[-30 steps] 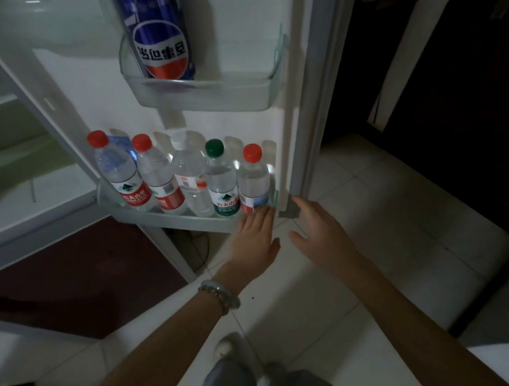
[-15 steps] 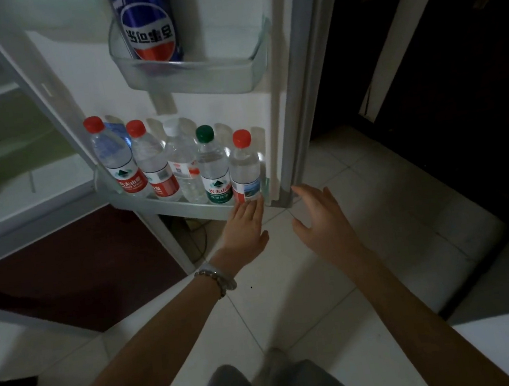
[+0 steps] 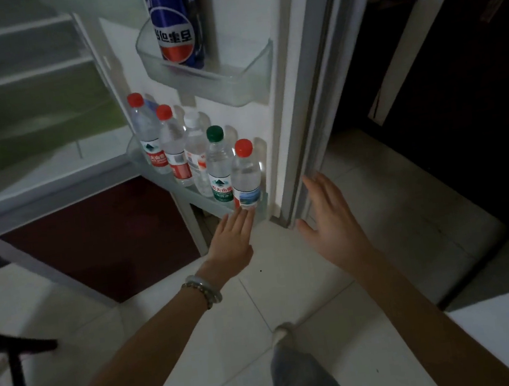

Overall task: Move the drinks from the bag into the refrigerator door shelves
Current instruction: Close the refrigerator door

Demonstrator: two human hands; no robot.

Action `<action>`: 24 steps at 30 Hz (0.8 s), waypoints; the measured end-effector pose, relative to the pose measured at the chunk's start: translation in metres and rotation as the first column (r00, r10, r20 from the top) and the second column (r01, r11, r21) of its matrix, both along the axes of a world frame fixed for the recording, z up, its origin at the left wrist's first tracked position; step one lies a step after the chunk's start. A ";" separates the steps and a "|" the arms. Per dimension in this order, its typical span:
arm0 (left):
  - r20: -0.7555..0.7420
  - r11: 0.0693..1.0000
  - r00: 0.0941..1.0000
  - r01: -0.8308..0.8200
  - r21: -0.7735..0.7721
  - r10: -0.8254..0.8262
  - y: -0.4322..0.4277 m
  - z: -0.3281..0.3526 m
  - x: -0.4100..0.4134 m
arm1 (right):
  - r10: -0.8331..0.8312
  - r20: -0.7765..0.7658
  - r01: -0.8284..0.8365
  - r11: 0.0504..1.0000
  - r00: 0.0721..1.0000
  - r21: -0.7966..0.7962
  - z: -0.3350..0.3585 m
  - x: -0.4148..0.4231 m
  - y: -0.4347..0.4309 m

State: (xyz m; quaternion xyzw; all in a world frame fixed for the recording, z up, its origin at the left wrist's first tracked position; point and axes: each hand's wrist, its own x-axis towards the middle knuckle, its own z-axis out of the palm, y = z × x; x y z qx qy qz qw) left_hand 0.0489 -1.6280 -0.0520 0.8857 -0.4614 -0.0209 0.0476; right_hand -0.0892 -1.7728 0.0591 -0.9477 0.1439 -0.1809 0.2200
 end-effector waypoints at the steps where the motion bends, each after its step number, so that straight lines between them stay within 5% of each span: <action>1: -0.028 0.999 0.999 -0.035 -0.016 0.035 0.013 -0.001 -0.005 | -0.008 -0.008 0.008 1.000 1.000 -0.016 0.000 -0.005 0.009; 8: -0.150 0.930 0.962 -0.261 -0.257 0.228 0.109 0.008 -0.041 | 0.039 0.016 -0.037 0.995 0.999 -0.092 -0.003 -0.034 0.076; 14: -0.037 0.787 0.957 -0.258 -0.561 0.287 0.172 0.058 -0.076 | 0.132 0.031 -0.128 0.986 0.991 -0.107 0.006 -0.012 0.137; 24: 0.069 0.727 0.881 -0.339 -0.596 0.468 0.255 0.082 -0.067 | 0.456 0.038 -0.447 0.882 0.889 -0.148 0.019 0.059 0.239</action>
